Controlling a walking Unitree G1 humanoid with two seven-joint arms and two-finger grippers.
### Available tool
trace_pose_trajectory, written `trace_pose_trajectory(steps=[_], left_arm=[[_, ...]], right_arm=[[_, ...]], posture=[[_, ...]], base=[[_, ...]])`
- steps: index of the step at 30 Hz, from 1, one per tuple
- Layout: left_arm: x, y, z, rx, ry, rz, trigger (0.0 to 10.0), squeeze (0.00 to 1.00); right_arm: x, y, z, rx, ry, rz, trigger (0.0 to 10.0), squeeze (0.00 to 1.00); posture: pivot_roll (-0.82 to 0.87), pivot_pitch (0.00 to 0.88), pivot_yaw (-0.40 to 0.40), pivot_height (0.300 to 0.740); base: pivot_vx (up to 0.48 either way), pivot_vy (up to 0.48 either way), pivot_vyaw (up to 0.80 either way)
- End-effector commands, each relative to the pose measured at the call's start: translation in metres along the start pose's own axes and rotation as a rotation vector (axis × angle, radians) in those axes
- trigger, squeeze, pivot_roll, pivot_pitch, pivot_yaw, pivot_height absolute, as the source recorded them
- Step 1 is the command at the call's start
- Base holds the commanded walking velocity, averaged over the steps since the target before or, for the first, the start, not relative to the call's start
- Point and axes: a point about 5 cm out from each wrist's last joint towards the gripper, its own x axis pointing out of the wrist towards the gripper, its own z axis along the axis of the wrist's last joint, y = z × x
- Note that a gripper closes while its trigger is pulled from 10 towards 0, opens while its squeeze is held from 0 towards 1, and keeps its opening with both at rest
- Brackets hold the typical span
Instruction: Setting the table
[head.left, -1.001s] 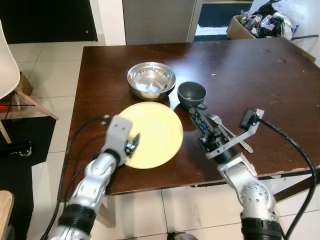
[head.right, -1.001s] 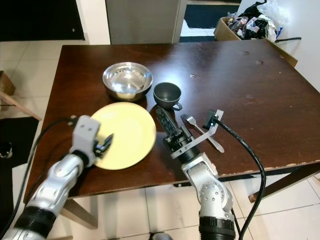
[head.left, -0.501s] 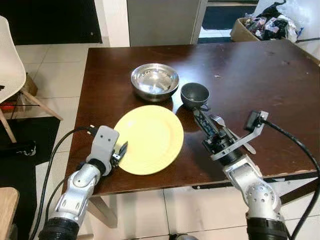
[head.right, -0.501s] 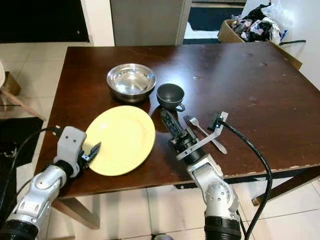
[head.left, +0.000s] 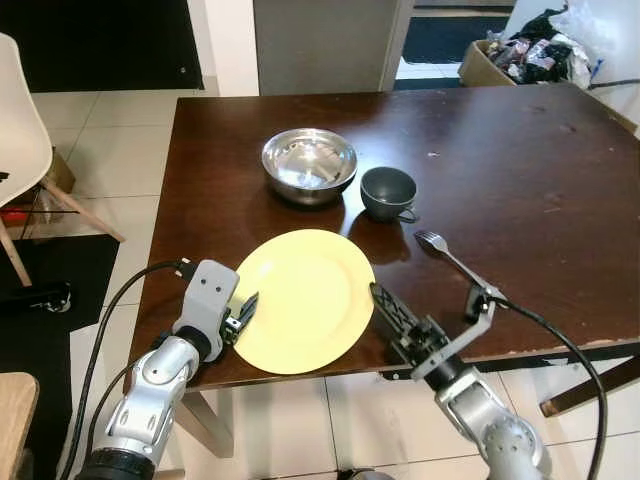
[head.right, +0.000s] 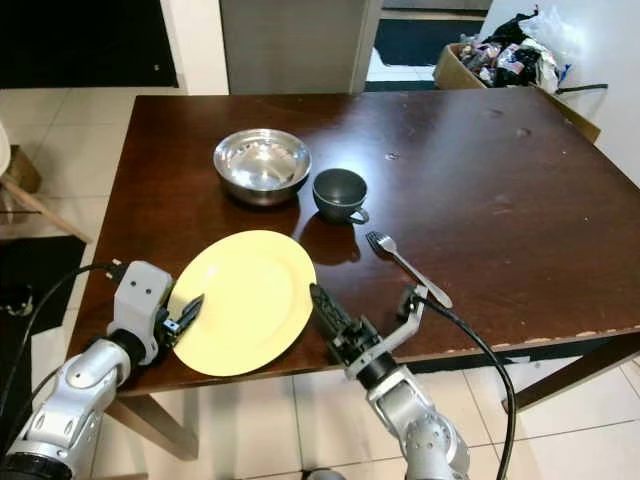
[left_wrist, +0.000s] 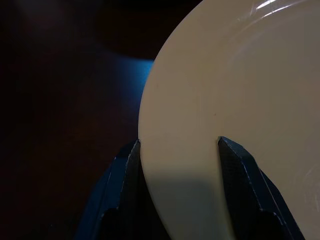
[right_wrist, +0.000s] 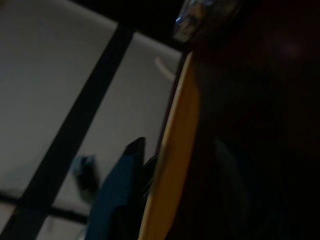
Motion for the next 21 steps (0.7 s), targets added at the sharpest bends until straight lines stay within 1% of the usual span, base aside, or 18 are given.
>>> trace_pose_trajectory(steps=[1,5,6,13,15,16,19,20,21], left_arm=[[-0.01,-0.008,-0.032,-0.024,0.161,-0.034,10.0,0.0],[-0.01,-0.008,-0.032,-0.025,0.157,-0.03,10.0,0.0],[-0.01,-0.007,-0.031,-0.026,0.155,-0.028,10.0,0.0],[-0.011,-0.007,-0.03,-0.03,0.148,-0.024,10.0,0.0],[-0.01,-0.007,-0.029,-0.028,0.146,-0.024,10.0,0.0],[-0.01,-0.007,-0.029,-0.026,0.144,-0.024,10.0,0.0],[-0.01,-0.007,-0.028,-0.023,0.142,-0.023,10.0,0.0],[-0.01,-0.007,-0.028,-0.022,0.141,-0.023,10.0,0.0],[-0.01,-0.007,-0.028,-0.021,0.141,-0.022,10.0,0.0]], right_arm=[[0.004,0.005,-0.004,-0.007,0.05,0.065,10.0,1.0],[0.012,-0.002,-0.008,-0.013,0.086,0.024,10.0,1.0],[0.015,-0.005,-0.01,-0.018,0.102,0.005,10.0,0.0],[0.031,-0.012,-0.011,-0.017,0.13,-0.017,10.0,0.0],[0.042,-0.015,-0.01,0.005,0.132,-0.026,10.0,0.0],[0.05,-0.016,-0.011,0.012,0.137,-0.031,10.0,0.0],[0.062,-0.015,-0.014,0.006,0.159,-0.028,10.0,0.0],[0.066,-0.014,-0.016,0.011,0.169,-0.021,4.6,0.0],[0.069,-0.013,-0.018,0.015,0.175,-0.016,4.6,0.0]], posture=[[-0.09,0.091,0.025,0.74],[-0.08,0.089,0.022,0.74],[-0.07,0.088,0.02,0.74],[-0.07,0.082,0.02,0.74],[-0.06,0.079,0.02,0.74],[-0.06,0.075,0.019,0.74],[-0.05,0.071,0.018,0.74],[-0.05,0.069,0.017,0.74],[-0.05,0.069,0.017,0.74]], base=[[0.0,0.0,0.0],[0.0,0.0,0.0],[0.0,0.0,0.0],[0.0,0.0,0.0],[0.0,0.0,0.0],[0.0,0.0,0.0],[0.0,0.0,0.0],[0.0,0.0,0.0],[0.0,0.0,0.0]])
